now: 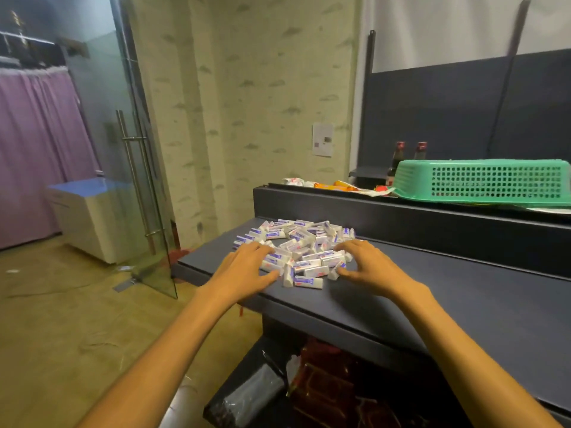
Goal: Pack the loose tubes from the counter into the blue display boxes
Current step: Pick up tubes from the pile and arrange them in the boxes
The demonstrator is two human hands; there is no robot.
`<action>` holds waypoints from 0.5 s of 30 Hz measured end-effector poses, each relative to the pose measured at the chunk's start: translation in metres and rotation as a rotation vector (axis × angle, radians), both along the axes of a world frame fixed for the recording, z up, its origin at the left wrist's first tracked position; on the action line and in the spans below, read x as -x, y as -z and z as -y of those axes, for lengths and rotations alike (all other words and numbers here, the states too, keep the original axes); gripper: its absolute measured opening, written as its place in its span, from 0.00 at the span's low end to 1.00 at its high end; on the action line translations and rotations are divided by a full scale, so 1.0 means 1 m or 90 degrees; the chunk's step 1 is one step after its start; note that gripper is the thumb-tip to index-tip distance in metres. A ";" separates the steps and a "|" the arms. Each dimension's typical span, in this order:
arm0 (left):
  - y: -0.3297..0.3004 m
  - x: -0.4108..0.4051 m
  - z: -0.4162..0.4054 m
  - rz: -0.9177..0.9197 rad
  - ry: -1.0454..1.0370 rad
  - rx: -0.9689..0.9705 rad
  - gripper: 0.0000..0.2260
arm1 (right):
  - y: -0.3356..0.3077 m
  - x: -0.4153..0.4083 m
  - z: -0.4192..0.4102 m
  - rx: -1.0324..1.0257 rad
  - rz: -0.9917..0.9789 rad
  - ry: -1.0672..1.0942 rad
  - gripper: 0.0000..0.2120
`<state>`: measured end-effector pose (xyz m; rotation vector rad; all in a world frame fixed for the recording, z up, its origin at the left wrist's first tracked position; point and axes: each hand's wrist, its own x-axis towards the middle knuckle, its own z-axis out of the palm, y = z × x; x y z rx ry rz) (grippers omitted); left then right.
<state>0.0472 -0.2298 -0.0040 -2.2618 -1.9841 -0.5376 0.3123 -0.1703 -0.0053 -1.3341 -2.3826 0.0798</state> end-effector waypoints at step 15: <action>0.002 0.062 -0.158 0.028 0.157 0.008 0.24 | -0.005 0.067 -0.081 0.023 0.001 0.171 0.22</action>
